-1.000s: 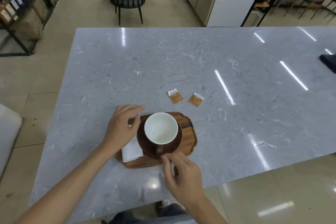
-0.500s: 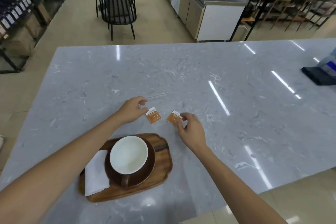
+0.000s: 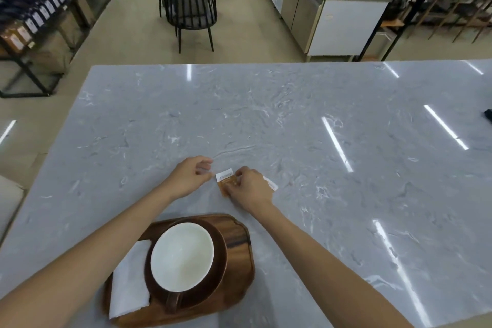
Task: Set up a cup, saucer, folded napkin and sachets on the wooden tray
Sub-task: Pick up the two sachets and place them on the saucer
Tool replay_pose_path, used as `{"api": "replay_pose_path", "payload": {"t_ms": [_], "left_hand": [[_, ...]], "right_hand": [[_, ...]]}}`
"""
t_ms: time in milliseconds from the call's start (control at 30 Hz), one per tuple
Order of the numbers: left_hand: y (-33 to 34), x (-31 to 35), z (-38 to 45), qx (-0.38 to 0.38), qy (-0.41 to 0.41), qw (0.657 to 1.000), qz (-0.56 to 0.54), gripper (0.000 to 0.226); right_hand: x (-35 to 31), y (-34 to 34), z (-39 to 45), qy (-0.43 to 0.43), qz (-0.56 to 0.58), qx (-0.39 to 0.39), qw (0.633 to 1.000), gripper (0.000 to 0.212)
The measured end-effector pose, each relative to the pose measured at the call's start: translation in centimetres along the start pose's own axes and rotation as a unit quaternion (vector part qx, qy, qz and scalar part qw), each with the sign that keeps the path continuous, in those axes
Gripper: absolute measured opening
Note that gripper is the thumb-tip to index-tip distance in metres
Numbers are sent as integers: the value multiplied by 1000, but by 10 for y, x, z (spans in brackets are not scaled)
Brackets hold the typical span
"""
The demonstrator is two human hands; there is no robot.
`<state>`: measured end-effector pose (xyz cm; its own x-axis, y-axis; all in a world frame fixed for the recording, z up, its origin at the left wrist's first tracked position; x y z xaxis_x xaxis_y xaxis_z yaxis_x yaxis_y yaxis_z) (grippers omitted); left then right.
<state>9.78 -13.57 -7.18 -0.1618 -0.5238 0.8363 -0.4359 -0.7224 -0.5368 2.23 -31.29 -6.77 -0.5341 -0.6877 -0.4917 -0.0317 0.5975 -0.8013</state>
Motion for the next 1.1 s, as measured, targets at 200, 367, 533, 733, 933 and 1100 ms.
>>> {"api": "replay_pose_path", "payload": {"t_ms": [200,367,533,733,933,1100], "left_hand": [[0,-3,-1,4,-8,999,-47,36],[6,10,-6,14,-33,989,-143,34],[11,19,-16,7,-52,961,-273,30],[1,21,-20,21,-61,965,-254,28],[-13,18,-20,53,-74,965,-245,29],[-7,22,-20,48,-76,967,-237,29]], "right_hand": [[1,5,11,10,62,-32,997,15],[-1,4,5,-1,185,-45,982,18],[-9,3,-9,-11,290,-38,956,15],[-7,0,-21,19,335,-95,937,19],[43,-49,-16,35,92,83,992,45],[63,-49,-15,100,-20,14,995,59]]}}
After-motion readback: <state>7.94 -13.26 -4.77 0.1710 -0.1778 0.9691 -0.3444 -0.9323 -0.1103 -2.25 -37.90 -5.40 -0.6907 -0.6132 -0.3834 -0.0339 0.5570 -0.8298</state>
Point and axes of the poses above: each hand's wrist, its own z-axis towards the middle knuckle, its own y-axis out of the palm, x = y × z, the point moved 4 cm from there along z, towards the middle knuckle, and after that the axes turned 11 degrees about y, right-handed, at the moved point
